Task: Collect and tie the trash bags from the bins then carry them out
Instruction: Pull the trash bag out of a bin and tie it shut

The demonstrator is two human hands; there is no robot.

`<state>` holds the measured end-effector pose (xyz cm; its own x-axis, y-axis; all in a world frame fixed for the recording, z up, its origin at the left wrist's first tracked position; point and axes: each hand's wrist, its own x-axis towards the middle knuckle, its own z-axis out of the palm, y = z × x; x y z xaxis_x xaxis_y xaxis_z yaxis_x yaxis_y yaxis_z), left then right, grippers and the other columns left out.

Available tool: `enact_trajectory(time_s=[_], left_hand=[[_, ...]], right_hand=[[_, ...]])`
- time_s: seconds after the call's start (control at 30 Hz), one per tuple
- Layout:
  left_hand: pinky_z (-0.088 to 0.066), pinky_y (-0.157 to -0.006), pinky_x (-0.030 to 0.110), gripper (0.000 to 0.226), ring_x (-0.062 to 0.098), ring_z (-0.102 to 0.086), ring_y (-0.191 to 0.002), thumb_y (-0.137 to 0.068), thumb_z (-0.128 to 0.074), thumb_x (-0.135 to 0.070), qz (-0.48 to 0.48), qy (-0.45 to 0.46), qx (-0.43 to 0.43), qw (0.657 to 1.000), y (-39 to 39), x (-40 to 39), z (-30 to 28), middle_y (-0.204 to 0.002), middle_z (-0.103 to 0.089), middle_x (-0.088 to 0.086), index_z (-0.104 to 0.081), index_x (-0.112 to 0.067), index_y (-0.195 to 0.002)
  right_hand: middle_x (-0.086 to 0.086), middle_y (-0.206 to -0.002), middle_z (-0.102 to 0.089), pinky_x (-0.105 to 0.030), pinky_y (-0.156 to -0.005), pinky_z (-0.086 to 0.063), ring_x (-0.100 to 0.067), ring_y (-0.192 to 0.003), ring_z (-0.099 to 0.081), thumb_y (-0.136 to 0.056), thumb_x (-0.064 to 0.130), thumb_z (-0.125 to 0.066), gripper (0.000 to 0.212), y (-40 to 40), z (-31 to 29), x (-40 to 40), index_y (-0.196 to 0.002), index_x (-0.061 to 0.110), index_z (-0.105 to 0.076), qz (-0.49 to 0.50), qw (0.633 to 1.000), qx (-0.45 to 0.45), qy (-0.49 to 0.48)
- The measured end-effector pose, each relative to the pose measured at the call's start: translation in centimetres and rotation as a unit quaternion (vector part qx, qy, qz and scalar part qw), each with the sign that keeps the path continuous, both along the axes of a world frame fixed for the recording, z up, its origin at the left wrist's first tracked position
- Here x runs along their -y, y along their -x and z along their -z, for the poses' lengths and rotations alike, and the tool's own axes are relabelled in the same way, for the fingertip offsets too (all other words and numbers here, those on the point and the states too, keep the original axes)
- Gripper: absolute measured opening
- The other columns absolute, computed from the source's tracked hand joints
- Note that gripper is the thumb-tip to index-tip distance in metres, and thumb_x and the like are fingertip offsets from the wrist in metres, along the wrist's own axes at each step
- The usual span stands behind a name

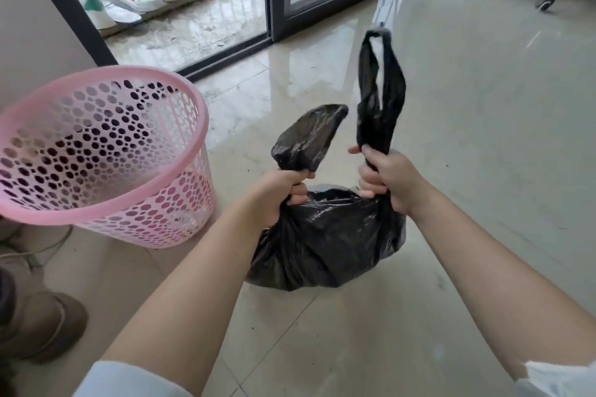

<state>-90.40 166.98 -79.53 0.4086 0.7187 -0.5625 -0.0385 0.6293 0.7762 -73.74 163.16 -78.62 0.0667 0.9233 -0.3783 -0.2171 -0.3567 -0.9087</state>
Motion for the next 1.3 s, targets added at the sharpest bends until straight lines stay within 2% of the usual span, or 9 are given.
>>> enact_trajectory(time_s=[0.23, 0.43, 0.63, 0.87, 0.97, 1.0, 1.07, 1.17, 1.3], left_hand=[[-0.028, -0.043, 0.017, 0.035, 0.008, -0.035, -0.036, -0.086, -0.035, 0.005, 0.104, 0.044, -0.067, 0.991, 2.3, -0.3, 1.3, -0.06, -0.027, 0.003, -0.026, -0.015, -0.059], [-0.038, -0.055, 0.017, 0.025, 0.007, -0.044, -0.052, -0.094, -0.048, -0.021, 0.187, 0.011, -0.052, 0.981, 3.5, 0.4, 1.0, -0.062, -0.044, -0.003, -0.052, -0.015, -0.07], [-0.048, -0.074, 0.022, 0.043, 0.008, -0.061, -0.071, -0.089, -0.034, -0.054, 0.165, 0.076, -0.017, 0.983, 3.8, 0.5, 1.5, -0.082, -0.064, -0.004, -0.061, -0.02, -0.089], [-0.049, -0.079, 0.025, 0.054, 0.013, -0.066, -0.077, -0.095, -0.027, -0.052, 0.099, 0.099, 0.061, 0.988, 3.2, 0.7, 1.7, -0.08, -0.075, -0.003, -0.062, -0.012, -0.104], [-0.057, -0.072, 0.024, 0.051, 0.012, -0.07, -0.073, -0.095, -0.027, -0.049, 0.115, 0.103, 0.078, 0.985, 3.1, 0.7, 1.9, -0.086, -0.075, -0.005, -0.064, -0.014, -0.1], [-0.057, -0.071, 0.023, 0.047, 0.013, -0.07, -0.074, -0.096, -0.03, -0.046, 0.125, 0.096, 0.063, 0.985, 3.2, 0.7, 1.9, -0.089, -0.074, -0.001, -0.064, -0.014, -0.102], [-0.054, -0.076, 0.024, 0.032, 0.014, -0.066, -0.08, -0.096, -0.041, -0.035, 0.164, 0.06, -0.002, 0.985, 3.2, 0.8, 1.8, -0.096, -0.067, 0.005, -0.062, -0.012, -0.102], [-0.05, -0.07, 0.017, 0.012, 0.011, -0.059, -0.076, -0.092, -0.053, -0.016, 0.214, -0.005, -0.097, 0.972, 3.1, 1.2, 0.9, -0.084, -0.063, 0.0, -0.06, -0.016, -0.083], [-0.044, -0.062, 0.014, 0.007, 0.008, -0.051, -0.067, -0.089, -0.059, -0.009, 0.3, -0.135, -0.201, 0.923, 2.7, 0.9, 0.1, -0.073, -0.053, -0.004, -0.054, -0.014, -0.09]], right_hand=[[-0.002, -0.055, -0.03, -0.019, -0.042, -0.032, -0.004, -0.03, -0.027, -0.098, 0.017, -0.024, 0.027, 1.9, 1.2, 0.3, -0.076, 0.011, -0.037, -0.117, 0.971, 0.206, 0.014], [0.01, -0.029, -0.05, -0.011, -0.046, -0.034, 0.0, -0.03, -0.044, -0.096, 0.016, -0.041, 0.042, 2.4, 2.7, 0.3, -0.053, 0.016, -0.043, -0.155, 0.897, 0.411, -0.052], [0.018, -0.031, -0.049, -0.004, -0.043, -0.033, 0.004, -0.033, -0.045, -0.094, 0.017, -0.047, 0.036, 2.5, 2.4, 0.3, -0.06, 0.013, -0.058, -0.239, 0.893, 0.381, -0.011], [0.016, -0.037, -0.052, -0.014, -0.054, -0.037, 0.004, -0.04, -0.043, -0.094, 0.023, -0.047, 0.041, 2.6, 2.1, 0.6, -0.054, 0.014, -0.053, -0.312, 0.87, 0.38, 0.041], [-0.009, -0.074, -0.066, -0.018, -0.07, -0.042, -0.001, -0.068, -0.054, -0.09, 0.021, -0.055, 0.022, 1.9, 1.9, 0.8, -0.08, 0.004, -0.064, -0.351, 0.873, 0.333, 0.066], [-0.003, -0.085, -0.069, -0.014, -0.075, -0.044, 0.0, -0.077, -0.058, -0.087, 0.016, -0.059, 0.008, 1.7, 1.5, 1.1, -0.086, 0.015, -0.066, -0.365, 0.875, 0.306, 0.084], [0.01, -0.092, -0.067, -0.012, -0.076, -0.047, -0.003, -0.088, -0.061, -0.084, 0.001, -0.06, 0.03, 1.1, 1.6, 1.4, -0.086, 0.03, -0.067, -0.38, 0.882, 0.259, 0.104], [0.0, -0.081, -0.057, -0.026, -0.07, -0.041, -0.013, -0.084, -0.052, -0.086, -0.01, -0.048, 0.035, 0.9, 2.1, 0.8, -0.082, 0.019, -0.068, -0.347, 0.858, 0.372, 0.068], [-0.002, -0.082, -0.061, -0.016, -0.067, -0.049, -0.016, -0.078, -0.056, -0.083, -0.007, -0.052, 0.025, 0.7, 1.9, 0.4, -0.099, 0.01, -0.061, -0.231, 0.924, 0.299, 0.063]])
